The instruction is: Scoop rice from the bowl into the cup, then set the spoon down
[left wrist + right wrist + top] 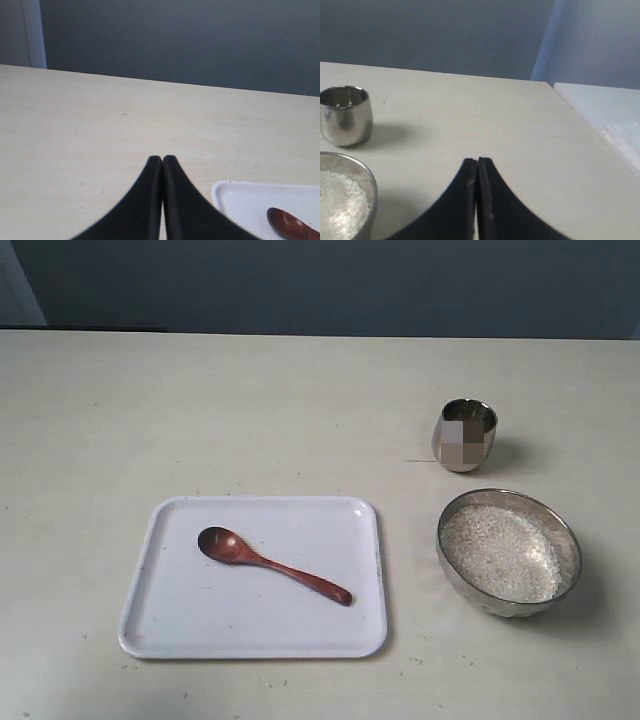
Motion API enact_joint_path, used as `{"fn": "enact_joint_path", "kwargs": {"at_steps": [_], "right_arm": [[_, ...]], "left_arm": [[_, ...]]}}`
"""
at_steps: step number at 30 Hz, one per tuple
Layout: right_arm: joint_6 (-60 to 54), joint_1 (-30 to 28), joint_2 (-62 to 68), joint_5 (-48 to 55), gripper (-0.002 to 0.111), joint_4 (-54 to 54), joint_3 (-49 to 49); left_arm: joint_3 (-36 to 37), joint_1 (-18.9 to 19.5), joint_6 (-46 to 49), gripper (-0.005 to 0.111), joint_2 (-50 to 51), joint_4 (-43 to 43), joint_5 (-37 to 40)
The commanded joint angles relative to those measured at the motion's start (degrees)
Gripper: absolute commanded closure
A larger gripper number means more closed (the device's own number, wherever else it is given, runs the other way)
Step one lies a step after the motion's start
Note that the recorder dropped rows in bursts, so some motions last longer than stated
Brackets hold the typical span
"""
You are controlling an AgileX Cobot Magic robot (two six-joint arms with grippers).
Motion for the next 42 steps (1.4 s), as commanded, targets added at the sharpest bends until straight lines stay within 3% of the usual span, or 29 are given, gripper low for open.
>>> {"fn": "enact_joint_path", "kwargs": {"at_steps": [1,42], "right_arm": [[-0.2,2.6,-0.3,0.7,0.108,-0.6,0.3],[-0.2,4.3,-0.3,0.7,0.108,-0.5,0.3]], "left_arm": [[-0.1,-0.4,-0.1,0.106,-0.3,0.1,-0.7],[-0.1,-0.4,-0.1,0.106,-0.3,0.1,-0.7]]}}
